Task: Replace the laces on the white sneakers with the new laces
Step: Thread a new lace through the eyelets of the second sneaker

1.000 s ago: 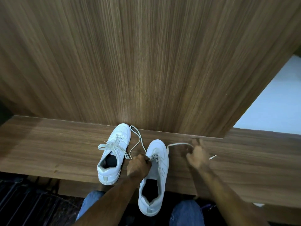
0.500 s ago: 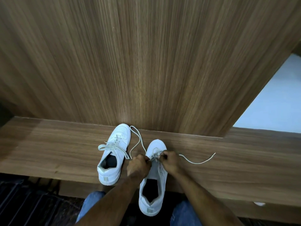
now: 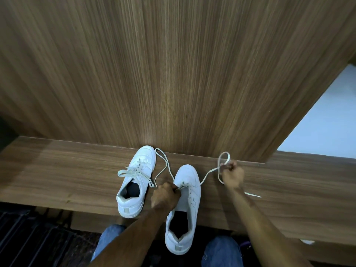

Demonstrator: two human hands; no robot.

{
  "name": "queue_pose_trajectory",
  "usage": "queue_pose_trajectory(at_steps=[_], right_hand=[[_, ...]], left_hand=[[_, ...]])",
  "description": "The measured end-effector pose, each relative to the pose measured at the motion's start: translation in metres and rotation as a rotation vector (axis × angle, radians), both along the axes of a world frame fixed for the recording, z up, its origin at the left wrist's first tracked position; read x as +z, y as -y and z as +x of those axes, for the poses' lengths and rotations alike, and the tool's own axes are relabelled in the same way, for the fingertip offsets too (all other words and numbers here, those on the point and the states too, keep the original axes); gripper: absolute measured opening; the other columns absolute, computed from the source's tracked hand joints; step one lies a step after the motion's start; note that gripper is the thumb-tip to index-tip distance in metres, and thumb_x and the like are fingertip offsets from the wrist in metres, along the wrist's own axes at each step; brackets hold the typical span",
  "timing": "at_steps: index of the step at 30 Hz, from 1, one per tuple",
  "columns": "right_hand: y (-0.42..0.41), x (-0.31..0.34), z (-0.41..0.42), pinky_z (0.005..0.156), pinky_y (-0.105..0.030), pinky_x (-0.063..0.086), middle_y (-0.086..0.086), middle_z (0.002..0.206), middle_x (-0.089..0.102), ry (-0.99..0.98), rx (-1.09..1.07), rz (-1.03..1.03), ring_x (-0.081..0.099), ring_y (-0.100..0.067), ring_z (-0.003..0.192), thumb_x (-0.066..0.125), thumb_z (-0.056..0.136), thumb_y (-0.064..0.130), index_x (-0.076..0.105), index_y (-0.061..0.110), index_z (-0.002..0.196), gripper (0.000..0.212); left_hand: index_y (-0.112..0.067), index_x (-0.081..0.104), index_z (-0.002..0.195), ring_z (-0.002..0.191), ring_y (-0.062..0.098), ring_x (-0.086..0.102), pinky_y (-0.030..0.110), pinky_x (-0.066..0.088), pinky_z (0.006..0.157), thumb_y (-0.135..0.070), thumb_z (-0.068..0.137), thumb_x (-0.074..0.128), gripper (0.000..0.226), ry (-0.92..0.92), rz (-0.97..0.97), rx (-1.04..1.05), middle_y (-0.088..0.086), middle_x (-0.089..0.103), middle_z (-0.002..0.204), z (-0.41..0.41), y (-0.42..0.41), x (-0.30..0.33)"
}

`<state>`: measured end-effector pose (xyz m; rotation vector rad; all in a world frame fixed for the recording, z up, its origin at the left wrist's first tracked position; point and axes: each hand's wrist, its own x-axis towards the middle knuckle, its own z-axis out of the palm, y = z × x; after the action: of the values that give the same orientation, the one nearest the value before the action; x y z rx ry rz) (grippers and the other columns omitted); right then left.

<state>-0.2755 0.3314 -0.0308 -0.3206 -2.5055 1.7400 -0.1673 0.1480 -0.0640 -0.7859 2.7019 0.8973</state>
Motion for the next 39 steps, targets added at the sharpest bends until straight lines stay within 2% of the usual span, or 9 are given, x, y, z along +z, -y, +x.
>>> queue_pose_trajectory(at_steps=[1, 3, 5, 10, 16, 23, 27, 35, 39], right_hand=[[-0.003, -0.013, 0.007, 0.079, -0.045, 0.052, -0.016, 0.088, 0.066, 0.040, 0.064, 0.140, 0.065, -0.035, 0.086, 0.062, 0.083, 0.015, 0.064, 0.015, 0.087, 0.005], [-0.003, -0.028, 0.030, 0.092, -0.043, 0.047, -0.020, 0.127, 0.052, 0.171, 0.147, 0.376, 0.055, -0.040, 0.114, 0.063, 0.084, 0.018, 0.047, 0.007, 0.133, 0.053], [-0.001, -0.036, 0.051, 0.094, -0.041, 0.046, -0.013, 0.141, 0.041, 0.120, 0.280, 0.563, 0.050, -0.037, 0.121, 0.060, 0.085, 0.022, 0.031, 0.016, 0.146, 0.068], [0.013, -0.044, 0.062, 0.105, -0.033, 0.040, 0.006, 0.151, 0.035, -0.026, 0.752, 0.780, 0.044, -0.020, 0.132, 0.049, 0.091, 0.028, 0.045, 0.026, 0.139, 0.048], [0.027, -0.024, 0.062, 0.069, -0.037, 0.050, 0.004, 0.130, 0.044, -0.127, 0.583, 0.946, 0.064, -0.024, 0.097, 0.049, 0.090, 0.024, 0.039, 0.025, 0.126, 0.037], [0.024, -0.025, 0.057, 0.079, -0.032, 0.048, 0.002, 0.115, 0.065, -0.142, 0.763, 1.142, 0.063, -0.024, 0.104, 0.046, 0.091, 0.019, 0.062, 0.023, 0.109, 0.024], [0.012, -0.023, 0.052, 0.081, -0.031, 0.048, -0.001, 0.109, 0.069, -0.103, 0.705, 1.177, 0.065, -0.025, 0.102, 0.048, 0.091, 0.026, 0.065, 0.025, 0.107, 0.023], [0.007, -0.028, 0.046, 0.079, -0.031, 0.049, 0.000, 0.103, 0.071, 0.014, 0.666, 1.124, 0.066, -0.024, 0.099, 0.052, 0.088, 0.031, 0.067, 0.025, 0.098, 0.019], [-0.014, -0.002, 0.039, 0.058, -0.024, 0.046, -0.001, 0.078, 0.071, 0.354, 0.685, 0.466, 0.068, -0.018, 0.070, 0.062, 0.086, 0.016, 0.067, 0.026, 0.082, 0.012]], left_hand=[[-0.027, 0.071, 0.100, 0.104, 0.032, 0.063, 0.033, 0.048, 0.088, -0.049, 0.079, 0.051, 0.037, 0.003, 0.021, 0.002, 0.007, 0.069, 0.107, 0.000, 0.002, 0.000], [-0.020, 0.070, 0.093, 0.098, 0.029, 0.065, 0.034, 0.050, 0.088, -0.060, 0.078, 0.046, 0.049, 0.009, 0.103, -0.008, 0.008, 0.070, 0.100, -0.005, 0.012, -0.008], [-0.017, 0.071, 0.084, 0.085, 0.021, 0.066, 0.039, 0.053, 0.085, -0.055, 0.079, 0.049, 0.044, -0.014, 0.198, -0.099, 0.006, 0.072, 0.088, -0.012, 0.024, -0.018], [-0.033, 0.072, 0.102, 0.104, 0.021, 0.064, 0.038, 0.052, 0.090, -0.034, 0.080, 0.057, 0.027, 0.019, 0.046, -0.311, -0.001, 0.068, 0.113, -0.020, 0.031, -0.006], [-0.030, 0.065, 0.108, 0.111, 0.026, 0.060, 0.035, 0.049, 0.087, -0.033, 0.092, 0.051, 0.021, -0.032, -0.191, -0.411, 0.002, 0.058, 0.122, -0.017, 0.025, -0.001], [-0.023, 0.059, 0.111, 0.108, 0.029, 0.062, 0.036, 0.042, 0.095, -0.039, 0.094, 0.041, 0.029, -0.027, -0.475, -0.486, 0.007, 0.065, 0.116, -0.015, 0.027, -0.010], [-0.028, 0.054, 0.117, 0.113, 0.023, 0.058, 0.038, 0.029, 0.105, -0.036, 0.090, 0.043, 0.030, 0.009, -0.669, -0.539, 0.001, 0.065, 0.116, -0.022, 0.036, -0.018], [-0.026, 0.051, 0.124, 0.125, 0.025, 0.051, 0.042, 0.019, 0.114, -0.032, 0.092, 0.043, 0.034, 0.061, -0.613, -0.465, 0.003, 0.063, 0.123, -0.019, 0.027, -0.006], [-0.025, 0.054, 0.119, 0.116, 0.026, 0.056, 0.037, 0.037, 0.099, -0.030, 0.094, 0.044, 0.027, -0.114, -0.482, -0.403, 0.001, 0.061, 0.121, -0.013, 0.017, 0.009]])
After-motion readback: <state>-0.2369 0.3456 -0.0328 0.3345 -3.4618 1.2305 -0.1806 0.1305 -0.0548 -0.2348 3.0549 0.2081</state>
